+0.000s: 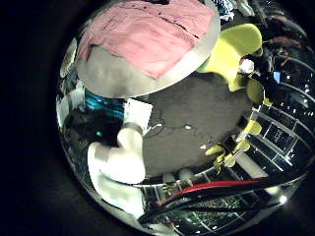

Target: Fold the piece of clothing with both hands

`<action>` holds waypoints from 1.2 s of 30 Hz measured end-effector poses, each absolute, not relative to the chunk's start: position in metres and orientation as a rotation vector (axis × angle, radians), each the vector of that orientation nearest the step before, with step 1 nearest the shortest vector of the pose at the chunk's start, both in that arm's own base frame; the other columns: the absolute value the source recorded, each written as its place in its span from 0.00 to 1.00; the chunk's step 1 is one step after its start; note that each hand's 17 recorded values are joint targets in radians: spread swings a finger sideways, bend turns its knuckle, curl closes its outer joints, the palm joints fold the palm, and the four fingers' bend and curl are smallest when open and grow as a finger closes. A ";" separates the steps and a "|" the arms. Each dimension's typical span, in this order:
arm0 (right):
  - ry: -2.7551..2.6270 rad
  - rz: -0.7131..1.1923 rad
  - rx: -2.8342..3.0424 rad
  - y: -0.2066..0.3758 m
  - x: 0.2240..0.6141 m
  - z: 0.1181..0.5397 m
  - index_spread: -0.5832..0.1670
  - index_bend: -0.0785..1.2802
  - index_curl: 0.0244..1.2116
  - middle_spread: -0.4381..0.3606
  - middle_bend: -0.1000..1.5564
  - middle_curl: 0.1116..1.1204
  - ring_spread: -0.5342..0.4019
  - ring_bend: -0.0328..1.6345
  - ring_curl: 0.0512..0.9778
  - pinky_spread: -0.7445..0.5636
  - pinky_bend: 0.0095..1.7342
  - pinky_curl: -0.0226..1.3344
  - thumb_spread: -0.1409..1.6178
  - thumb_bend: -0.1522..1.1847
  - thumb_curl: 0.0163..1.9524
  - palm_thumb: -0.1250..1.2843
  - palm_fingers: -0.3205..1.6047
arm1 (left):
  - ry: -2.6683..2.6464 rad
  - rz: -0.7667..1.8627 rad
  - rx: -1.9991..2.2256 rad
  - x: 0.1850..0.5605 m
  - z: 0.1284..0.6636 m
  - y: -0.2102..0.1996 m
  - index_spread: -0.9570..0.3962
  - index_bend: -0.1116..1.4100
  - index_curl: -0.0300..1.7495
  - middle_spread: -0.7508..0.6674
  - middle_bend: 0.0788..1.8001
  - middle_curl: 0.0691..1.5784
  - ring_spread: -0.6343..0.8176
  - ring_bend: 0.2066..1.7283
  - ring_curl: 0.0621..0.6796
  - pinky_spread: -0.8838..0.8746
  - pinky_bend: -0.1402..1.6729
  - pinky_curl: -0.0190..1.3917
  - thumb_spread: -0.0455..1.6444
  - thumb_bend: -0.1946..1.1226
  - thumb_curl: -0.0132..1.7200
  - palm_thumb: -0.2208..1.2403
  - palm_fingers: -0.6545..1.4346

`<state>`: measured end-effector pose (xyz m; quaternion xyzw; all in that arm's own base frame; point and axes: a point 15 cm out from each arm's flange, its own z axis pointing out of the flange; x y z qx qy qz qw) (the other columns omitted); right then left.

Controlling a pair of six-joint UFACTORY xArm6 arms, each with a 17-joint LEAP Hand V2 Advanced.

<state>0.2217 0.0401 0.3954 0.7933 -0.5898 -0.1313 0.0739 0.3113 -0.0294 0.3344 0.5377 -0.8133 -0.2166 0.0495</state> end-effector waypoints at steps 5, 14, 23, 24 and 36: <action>-1.771 -0.394 2.381 0.040 0.222 0.395 0.30 0.15 0.16 0.41 0.33 0.30 0.40 0.56 0.32 0.51 0.42 0.24 0.83 0.13 0.12 0.37 0.74 | -2.484 -0.642 1.652 0.305 0.343 -0.027 0.69 0.18 0.18 0.64 0.08 0.21 0.50 0.41 0.28 0.57 0.38 0.26 0.71 0.13 0.16 0.26 0.37; -1.771 -0.394 2.381 0.040 0.222 0.395 0.23 0.68 0.45 0.29 0.68 0.60 0.31 0.75 0.57 0.41 0.69 0.44 0.87 0.23 0.16 0.61 0.82 | -2.512 -0.599 1.678 0.297 0.359 -0.024 0.69 0.18 0.18 0.64 0.08 0.21 0.50 0.41 0.28 0.57 0.38 0.26 0.71 0.13 0.16 0.26 0.38; -1.771 -0.394 2.381 0.040 0.222 0.395 0.30 0.81 0.58 0.28 0.79 0.72 0.31 0.84 0.68 0.41 0.77 0.54 0.89 0.22 0.18 0.65 0.72 | -2.502 -0.621 1.670 0.290 0.356 -0.020 0.69 0.18 0.18 0.63 0.09 0.22 0.49 0.41 0.28 0.56 0.38 0.26 0.71 0.13 0.16 0.26 0.38; -1.771 -0.394 2.381 0.040 0.222 0.395 0.30 0.79 0.58 0.28 0.78 0.71 0.31 0.84 0.68 0.41 0.77 0.54 0.89 0.21 0.18 0.63 0.71 | -2.499 -0.623 1.667 0.289 0.357 -0.019 0.68 0.18 0.19 0.63 0.09 0.21 0.49 0.41 0.28 0.56 0.38 0.26 0.71 0.13 0.16 0.26 0.38; -1.771 -0.394 2.381 0.040 0.222 0.395 0.30 0.46 0.42 0.48 0.48 0.47 0.54 0.56 0.43 0.65 0.51 0.39 0.86 0.10 0.14 0.41 0.16 | -2.377 -0.468 1.773 0.272 0.344 -0.044 0.67 0.18 0.19 0.62 0.08 0.21 0.48 0.41 0.28 0.56 0.37 0.26 0.71 0.13 0.16 0.26 0.39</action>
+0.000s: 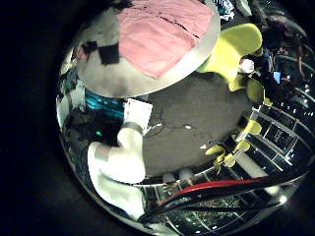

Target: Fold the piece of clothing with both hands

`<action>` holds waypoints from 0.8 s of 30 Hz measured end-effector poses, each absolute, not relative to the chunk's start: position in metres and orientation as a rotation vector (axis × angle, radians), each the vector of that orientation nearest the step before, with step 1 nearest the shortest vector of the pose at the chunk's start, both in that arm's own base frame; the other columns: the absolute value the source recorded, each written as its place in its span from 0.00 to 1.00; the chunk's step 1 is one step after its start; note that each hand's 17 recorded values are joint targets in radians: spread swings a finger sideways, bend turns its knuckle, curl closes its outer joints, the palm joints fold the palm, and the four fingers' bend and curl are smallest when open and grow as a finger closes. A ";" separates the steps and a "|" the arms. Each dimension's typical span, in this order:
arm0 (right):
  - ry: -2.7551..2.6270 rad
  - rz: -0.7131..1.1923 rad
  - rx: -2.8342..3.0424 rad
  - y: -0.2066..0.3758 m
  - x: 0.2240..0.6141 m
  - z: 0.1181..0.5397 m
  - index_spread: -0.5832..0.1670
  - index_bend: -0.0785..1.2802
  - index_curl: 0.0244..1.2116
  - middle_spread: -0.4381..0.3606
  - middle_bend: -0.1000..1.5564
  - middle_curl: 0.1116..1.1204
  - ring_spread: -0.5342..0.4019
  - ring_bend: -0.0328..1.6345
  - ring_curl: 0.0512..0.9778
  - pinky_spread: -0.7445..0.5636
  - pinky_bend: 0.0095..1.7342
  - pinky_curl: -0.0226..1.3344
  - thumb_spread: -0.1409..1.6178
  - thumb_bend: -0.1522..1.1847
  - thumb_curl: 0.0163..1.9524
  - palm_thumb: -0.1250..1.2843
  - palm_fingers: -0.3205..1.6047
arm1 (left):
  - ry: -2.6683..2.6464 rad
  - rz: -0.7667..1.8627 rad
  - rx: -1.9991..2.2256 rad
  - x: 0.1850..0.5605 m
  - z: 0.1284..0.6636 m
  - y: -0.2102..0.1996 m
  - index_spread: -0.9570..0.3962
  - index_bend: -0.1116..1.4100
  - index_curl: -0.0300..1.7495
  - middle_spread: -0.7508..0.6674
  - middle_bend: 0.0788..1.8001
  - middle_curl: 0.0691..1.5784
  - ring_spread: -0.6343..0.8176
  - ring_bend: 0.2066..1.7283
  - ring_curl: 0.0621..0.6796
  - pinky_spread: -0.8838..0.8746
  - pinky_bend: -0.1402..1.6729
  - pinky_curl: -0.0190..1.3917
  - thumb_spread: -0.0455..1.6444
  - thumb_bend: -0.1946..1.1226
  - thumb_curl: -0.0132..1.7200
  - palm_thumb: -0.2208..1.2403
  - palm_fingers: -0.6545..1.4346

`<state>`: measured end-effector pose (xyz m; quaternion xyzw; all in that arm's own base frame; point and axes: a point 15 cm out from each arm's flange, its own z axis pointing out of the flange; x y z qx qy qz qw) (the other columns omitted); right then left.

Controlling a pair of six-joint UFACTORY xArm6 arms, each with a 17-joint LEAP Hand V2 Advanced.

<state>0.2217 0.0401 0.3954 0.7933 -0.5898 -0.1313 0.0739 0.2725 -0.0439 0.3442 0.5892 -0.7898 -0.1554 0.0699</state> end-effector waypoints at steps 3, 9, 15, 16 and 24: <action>-1.771 -0.394 2.381 0.040 0.222 0.395 0.33 0.45 0.40 0.53 0.46 0.43 0.62 0.53 0.38 0.73 0.46 0.35 0.86 0.10 0.13 0.40 0.18 | -2.381 -0.430 1.806 0.271 0.348 -0.043 0.67 0.18 0.19 0.62 0.08 0.21 0.48 0.41 0.28 0.56 0.37 0.26 0.71 0.13 0.16 0.26 0.39; -1.771 -0.394 2.381 0.040 0.222 0.395 0.35 0.41 0.37 0.56 0.42 0.38 0.69 0.49 0.33 0.81 0.40 0.30 0.86 0.11 0.13 0.40 0.22 | -2.365 -0.315 1.880 0.273 0.359 -0.040 0.68 0.17 0.19 0.63 0.08 0.21 0.49 0.40 0.28 0.56 0.37 0.26 0.72 0.13 0.16 0.26 0.39; -1.771 -0.394 2.381 0.040 0.222 0.395 0.35 0.37 0.35 0.57 0.39 0.34 0.70 0.46 0.30 0.84 0.36 0.27 0.86 0.11 0.13 0.40 0.25 | -2.344 -0.287 1.861 0.267 0.358 -0.044 0.69 0.17 0.19 0.64 0.08 0.21 0.51 0.41 0.28 0.57 0.37 0.26 0.71 0.14 0.16 0.27 0.37; -1.771 -0.394 2.381 0.040 0.222 0.395 0.35 0.36 0.35 0.57 0.39 0.34 0.70 0.46 0.29 0.84 0.35 0.27 0.86 0.11 0.13 0.40 0.25 | -2.343 -0.285 1.862 0.267 0.358 -0.043 0.69 0.17 0.19 0.64 0.08 0.21 0.51 0.41 0.28 0.57 0.37 0.26 0.71 0.13 0.16 0.27 0.37; -1.771 -0.394 2.381 0.040 0.222 0.395 0.35 0.31 0.34 0.57 0.35 0.31 0.70 0.43 0.26 0.85 0.32 0.24 0.87 0.11 0.12 0.40 0.28 | -2.336 -0.276 1.850 0.264 0.356 -0.041 0.70 0.17 0.18 0.65 0.08 0.21 0.52 0.41 0.28 0.59 0.38 0.26 0.69 0.13 0.16 0.26 0.37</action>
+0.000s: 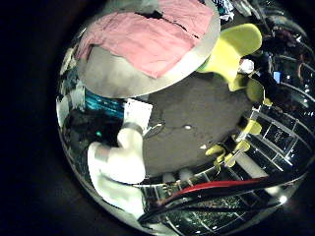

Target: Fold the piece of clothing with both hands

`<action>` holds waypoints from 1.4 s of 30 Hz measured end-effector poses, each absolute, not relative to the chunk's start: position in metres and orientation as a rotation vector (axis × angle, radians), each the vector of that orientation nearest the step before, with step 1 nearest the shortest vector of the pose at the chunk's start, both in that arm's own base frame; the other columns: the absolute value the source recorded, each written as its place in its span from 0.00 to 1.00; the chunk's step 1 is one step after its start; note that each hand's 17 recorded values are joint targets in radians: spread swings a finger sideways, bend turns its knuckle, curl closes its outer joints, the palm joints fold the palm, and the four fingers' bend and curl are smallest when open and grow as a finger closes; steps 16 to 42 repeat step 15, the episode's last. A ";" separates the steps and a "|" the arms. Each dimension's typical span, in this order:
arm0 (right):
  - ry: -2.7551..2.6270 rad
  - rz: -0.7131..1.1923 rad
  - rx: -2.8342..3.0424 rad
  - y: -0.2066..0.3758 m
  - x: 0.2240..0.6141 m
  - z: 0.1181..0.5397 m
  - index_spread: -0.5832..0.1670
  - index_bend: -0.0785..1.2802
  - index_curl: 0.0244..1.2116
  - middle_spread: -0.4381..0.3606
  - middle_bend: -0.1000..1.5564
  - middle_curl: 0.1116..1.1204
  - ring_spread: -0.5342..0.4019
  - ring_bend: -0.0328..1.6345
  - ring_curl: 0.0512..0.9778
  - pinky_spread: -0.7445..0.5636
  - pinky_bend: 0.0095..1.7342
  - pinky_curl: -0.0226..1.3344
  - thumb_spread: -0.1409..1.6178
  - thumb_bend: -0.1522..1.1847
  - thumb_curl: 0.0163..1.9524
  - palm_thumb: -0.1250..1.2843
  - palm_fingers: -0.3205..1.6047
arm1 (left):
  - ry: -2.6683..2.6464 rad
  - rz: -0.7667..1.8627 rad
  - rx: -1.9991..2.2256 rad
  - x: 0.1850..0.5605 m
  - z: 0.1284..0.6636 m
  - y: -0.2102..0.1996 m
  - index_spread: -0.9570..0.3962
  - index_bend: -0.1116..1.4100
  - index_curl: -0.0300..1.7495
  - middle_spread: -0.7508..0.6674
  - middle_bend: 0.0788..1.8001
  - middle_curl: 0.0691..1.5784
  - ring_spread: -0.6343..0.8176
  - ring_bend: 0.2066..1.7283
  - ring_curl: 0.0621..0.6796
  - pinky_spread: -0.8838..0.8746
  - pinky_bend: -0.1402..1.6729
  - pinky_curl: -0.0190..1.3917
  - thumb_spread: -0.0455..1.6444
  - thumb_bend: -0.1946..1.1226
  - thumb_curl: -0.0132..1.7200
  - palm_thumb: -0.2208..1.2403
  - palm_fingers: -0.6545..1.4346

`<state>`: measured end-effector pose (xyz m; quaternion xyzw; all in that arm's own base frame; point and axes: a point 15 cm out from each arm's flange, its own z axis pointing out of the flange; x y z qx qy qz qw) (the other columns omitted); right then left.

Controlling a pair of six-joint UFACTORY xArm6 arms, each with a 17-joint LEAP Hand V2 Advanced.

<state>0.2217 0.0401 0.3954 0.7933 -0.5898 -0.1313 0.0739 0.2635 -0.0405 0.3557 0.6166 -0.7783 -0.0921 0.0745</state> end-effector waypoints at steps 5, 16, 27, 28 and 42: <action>-1.771 -0.394 2.381 0.040 0.222 0.395 0.35 0.28 0.33 0.57 0.33 0.29 0.69 0.42 0.24 0.86 0.30 0.22 0.87 0.11 0.12 0.40 0.30 | -2.325 -0.272 1.854 0.263 0.355 -0.038 0.70 0.17 0.18 0.65 0.08 0.21 0.52 0.41 0.28 0.59 0.38 0.26 0.68 0.13 0.16 0.26 0.37; -1.771 -0.394 2.381 0.040 0.222 0.395 0.34 0.24 0.33 0.56 0.30 0.28 0.69 0.39 0.22 0.86 0.27 0.20 0.87 0.11 0.12 0.40 0.33 | -2.311 -0.269 1.881 0.261 0.355 -0.034 0.70 0.18 0.18 0.65 0.08 0.21 0.52 0.41 0.28 0.59 0.38 0.26 0.68 0.13 0.16 0.26 0.37; -1.771 -0.394 2.381 0.040 0.222 0.395 0.34 0.24 0.33 0.56 0.30 0.28 0.69 0.39 0.22 0.86 0.27 0.20 0.87 0.11 0.12 0.40 0.33 | -2.311 -0.269 1.881 0.261 0.355 -0.034 0.70 0.18 0.18 0.65 0.08 0.21 0.52 0.41 0.28 0.59 0.38 0.26 0.68 0.13 0.16 0.26 0.37; -1.771 -0.394 2.381 0.040 0.222 0.395 0.34 0.24 0.33 0.56 0.30 0.28 0.69 0.39 0.22 0.86 0.27 0.20 0.87 0.11 0.12 0.40 0.33 | -2.311 -0.269 1.881 0.261 0.355 -0.034 0.70 0.18 0.18 0.65 0.08 0.21 0.52 0.41 0.28 0.59 0.38 0.26 0.68 0.13 0.16 0.26 0.37; -1.771 -0.394 2.381 0.040 0.222 0.395 0.34 0.24 0.33 0.56 0.30 0.28 0.69 0.39 0.22 0.86 0.27 0.20 0.87 0.11 0.12 0.40 0.33 | -2.311 -0.269 1.881 0.261 0.355 -0.034 0.70 0.18 0.18 0.65 0.08 0.21 0.52 0.41 0.28 0.59 0.38 0.26 0.68 0.13 0.16 0.26 0.37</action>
